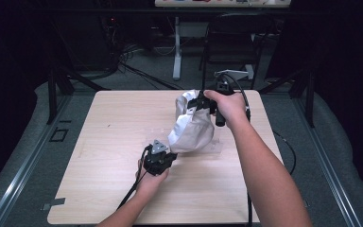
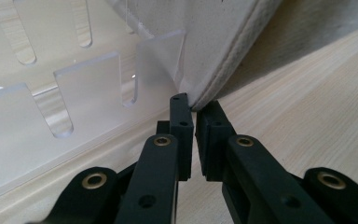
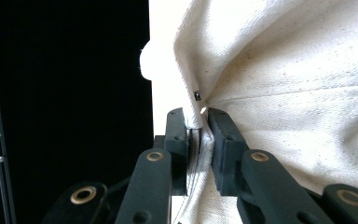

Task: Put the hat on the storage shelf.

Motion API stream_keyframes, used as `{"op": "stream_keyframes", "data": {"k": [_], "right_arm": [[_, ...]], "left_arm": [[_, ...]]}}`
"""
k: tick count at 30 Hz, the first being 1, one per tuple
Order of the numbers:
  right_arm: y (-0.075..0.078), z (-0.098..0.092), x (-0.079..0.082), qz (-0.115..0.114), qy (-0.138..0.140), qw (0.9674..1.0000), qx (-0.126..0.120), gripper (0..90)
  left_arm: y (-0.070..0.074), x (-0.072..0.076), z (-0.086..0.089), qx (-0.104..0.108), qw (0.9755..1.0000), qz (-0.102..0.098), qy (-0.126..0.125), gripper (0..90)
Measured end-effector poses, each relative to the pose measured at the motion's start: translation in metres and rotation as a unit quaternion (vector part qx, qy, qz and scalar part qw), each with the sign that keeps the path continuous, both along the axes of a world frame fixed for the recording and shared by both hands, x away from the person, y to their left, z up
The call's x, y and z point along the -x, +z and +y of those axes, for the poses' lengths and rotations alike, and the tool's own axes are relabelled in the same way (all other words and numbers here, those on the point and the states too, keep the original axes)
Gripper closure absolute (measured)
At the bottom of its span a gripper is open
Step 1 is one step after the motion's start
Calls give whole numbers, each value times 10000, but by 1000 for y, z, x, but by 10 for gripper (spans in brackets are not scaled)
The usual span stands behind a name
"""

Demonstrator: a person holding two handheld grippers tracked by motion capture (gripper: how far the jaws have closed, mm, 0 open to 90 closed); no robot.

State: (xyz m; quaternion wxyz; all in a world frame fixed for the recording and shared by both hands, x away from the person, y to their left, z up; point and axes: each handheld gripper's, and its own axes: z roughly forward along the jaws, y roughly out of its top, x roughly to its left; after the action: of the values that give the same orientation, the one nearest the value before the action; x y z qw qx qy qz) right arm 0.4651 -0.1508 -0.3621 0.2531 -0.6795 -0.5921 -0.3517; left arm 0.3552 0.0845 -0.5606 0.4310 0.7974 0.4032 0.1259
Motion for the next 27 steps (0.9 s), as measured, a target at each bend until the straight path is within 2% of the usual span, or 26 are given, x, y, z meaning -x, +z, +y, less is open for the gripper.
{"op": "stream_keyframes", "data": {"k": [5, 20, 22, 24, 27], "right_arm": [[-3, -2, 0, 19, -38, 10000, 4, 790], [-4, -8, 1, -1, -60, 10000, 46, 781], [-4, -8, 1, -4, -65, 10000, 46, 775], [-4, -8, 1, -10, -53, 10000, 42, 767], [-3, -10, 2, -21, -30, 10000, 39, 752]], "left_arm": [[0, 0, 0, 2, 10000, 31, 0, 859], [-1, 1, -1, -17, 10000, -48, 22, 856], [-1, 2, -1, -61, 9999, -84, 33, 855], [1, 4, -1, -104, 9999, -39, 57, 852], [1, 4, 0, 14, 10000, -22, 73, 836]]}}
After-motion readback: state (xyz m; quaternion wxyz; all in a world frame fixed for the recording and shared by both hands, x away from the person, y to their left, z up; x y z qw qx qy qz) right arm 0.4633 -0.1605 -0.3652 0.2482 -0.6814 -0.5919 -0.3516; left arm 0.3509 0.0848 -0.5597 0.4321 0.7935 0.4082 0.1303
